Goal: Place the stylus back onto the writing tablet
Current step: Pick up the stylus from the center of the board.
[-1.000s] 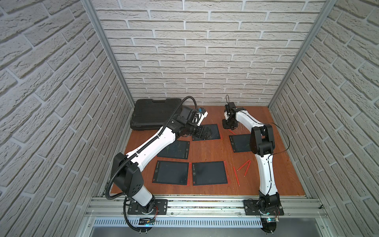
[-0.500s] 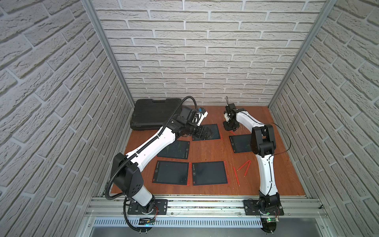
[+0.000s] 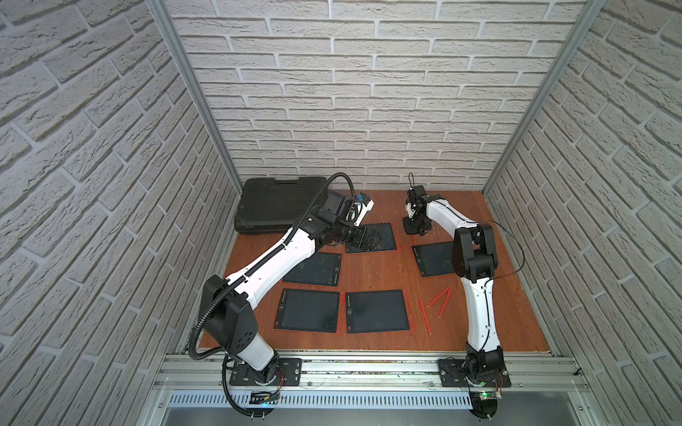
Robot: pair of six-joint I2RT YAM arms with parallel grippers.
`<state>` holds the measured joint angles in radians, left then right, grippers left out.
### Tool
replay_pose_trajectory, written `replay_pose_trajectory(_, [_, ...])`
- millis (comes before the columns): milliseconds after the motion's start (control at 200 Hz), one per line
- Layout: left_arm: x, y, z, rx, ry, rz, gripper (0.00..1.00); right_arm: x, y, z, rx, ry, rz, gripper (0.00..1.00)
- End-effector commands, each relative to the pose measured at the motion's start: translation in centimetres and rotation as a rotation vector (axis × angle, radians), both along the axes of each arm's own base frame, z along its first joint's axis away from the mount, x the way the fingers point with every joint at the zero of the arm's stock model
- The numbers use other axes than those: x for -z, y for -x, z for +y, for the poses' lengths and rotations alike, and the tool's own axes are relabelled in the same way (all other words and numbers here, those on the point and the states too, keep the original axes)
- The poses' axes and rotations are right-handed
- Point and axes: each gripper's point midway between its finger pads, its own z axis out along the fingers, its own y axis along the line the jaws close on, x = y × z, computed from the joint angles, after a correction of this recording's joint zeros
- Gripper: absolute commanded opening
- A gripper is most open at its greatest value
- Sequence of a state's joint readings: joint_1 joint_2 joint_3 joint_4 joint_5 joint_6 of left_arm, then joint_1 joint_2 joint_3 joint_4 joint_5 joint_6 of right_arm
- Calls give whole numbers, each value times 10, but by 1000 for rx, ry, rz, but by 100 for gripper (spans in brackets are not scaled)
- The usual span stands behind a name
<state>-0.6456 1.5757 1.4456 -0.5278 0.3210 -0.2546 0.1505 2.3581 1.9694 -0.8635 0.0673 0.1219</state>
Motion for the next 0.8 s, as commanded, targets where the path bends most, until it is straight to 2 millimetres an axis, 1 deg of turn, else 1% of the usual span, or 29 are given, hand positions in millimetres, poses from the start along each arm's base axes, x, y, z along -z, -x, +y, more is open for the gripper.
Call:
replay_pose_trajectory(0, [-17, 4, -1, 12, 31, -38, 98, 3, 3, 10, 42, -60, 11, 10])
replay_pose_trajectory(185, [-19, 4, 0, 12, 32, -40, 98, 9, 9, 12, 47, -49, 10, 10])
replay_pose_trajectory(245, [-19, 4, 0, 11, 32, -41, 98, 8, 10, 11, 51, -48, -1, 6])
replay_pose_trajectory(420, [-19, 5, 0, 13, 34, -41, 98, 5, 11, 8, 51, -35, -11, 4])
replay_pose_trajectory(545, [-20, 4, 0, 11, 35, -43, 98, 2, 10, 13, 38, -50, -26, 3])
replay_pose_trajectory(715, [-23, 5, 1, 12, 36, -51, 98, -5, 9, 32, -8, -152, -51, 3])
replay_pose_trajectory(795, [-22, 5, 1, 13, 35, -51, 98, -8, 9, 34, -14, -163, -58, 3])
